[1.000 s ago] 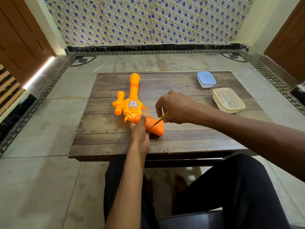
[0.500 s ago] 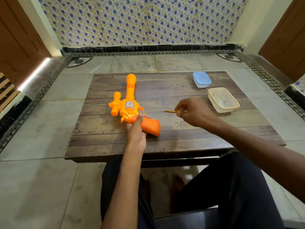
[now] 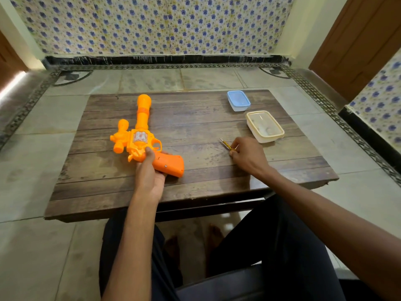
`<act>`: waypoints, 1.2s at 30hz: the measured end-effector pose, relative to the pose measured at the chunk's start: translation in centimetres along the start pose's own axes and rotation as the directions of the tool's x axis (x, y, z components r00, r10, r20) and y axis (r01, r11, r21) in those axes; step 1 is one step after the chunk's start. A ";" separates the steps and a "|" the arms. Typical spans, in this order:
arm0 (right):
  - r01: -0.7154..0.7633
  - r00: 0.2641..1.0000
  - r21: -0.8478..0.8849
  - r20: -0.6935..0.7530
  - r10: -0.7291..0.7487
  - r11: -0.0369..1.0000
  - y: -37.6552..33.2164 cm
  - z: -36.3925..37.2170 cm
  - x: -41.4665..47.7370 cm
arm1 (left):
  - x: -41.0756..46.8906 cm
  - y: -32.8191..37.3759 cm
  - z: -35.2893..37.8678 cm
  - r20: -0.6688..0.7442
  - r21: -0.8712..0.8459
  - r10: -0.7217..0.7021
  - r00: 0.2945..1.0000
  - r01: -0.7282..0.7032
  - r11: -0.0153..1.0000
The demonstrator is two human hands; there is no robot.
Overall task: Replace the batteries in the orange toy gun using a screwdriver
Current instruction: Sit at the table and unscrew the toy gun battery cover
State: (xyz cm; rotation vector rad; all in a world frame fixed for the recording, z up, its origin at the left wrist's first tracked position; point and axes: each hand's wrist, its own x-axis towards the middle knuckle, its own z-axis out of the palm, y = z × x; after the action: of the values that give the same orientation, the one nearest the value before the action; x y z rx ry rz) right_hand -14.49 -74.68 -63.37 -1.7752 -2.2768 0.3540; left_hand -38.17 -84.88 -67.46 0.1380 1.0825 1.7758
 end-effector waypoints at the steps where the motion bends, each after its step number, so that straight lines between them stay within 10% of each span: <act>1: 0.008 1.000 -0.012 -0.002 -0.008 1.000 -0.1 0.0 0.0 | 0.0 0.1 -0.1 0.007 -0.022 -0.004 1.000 0.004 1.000; 11: 0.173 0.972 0.600 0.022 -0.232 0.781 -8.5 -1.2 -3.3 | -2.5 1.5 1.5 0.090 0.015 0.073 0.993 -0.075 0.997; 17: -0.483 0.869 0.858 0.494 -0.025 0.174 -11.7 0.7 -4.0 | -3.0 1.8 5.4 0.145 0.347 0.260 0.955 -0.295 0.890; 24: -0.596 0.759 0.751 0.642 0.106 -0.282 -10.8 0.7 -2.4 | -0.8 -1.5 8.0 0.165 0.845 0.218 0.962 -0.252 0.473; 36: -0.665 0.694 0.679 0.715 0.077 -0.311 -8.9 1.1 -1.9 | -1.5 -1.0 9.9 0.152 0.933 0.234 0.960 -0.217 0.286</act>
State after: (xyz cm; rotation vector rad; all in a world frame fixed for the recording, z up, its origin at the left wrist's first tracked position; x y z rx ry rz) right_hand -22.57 -78.67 -61.58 -1.2812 -0.4201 2.1061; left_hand -31.44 -80.00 -61.78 1.0718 2.1149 1.0832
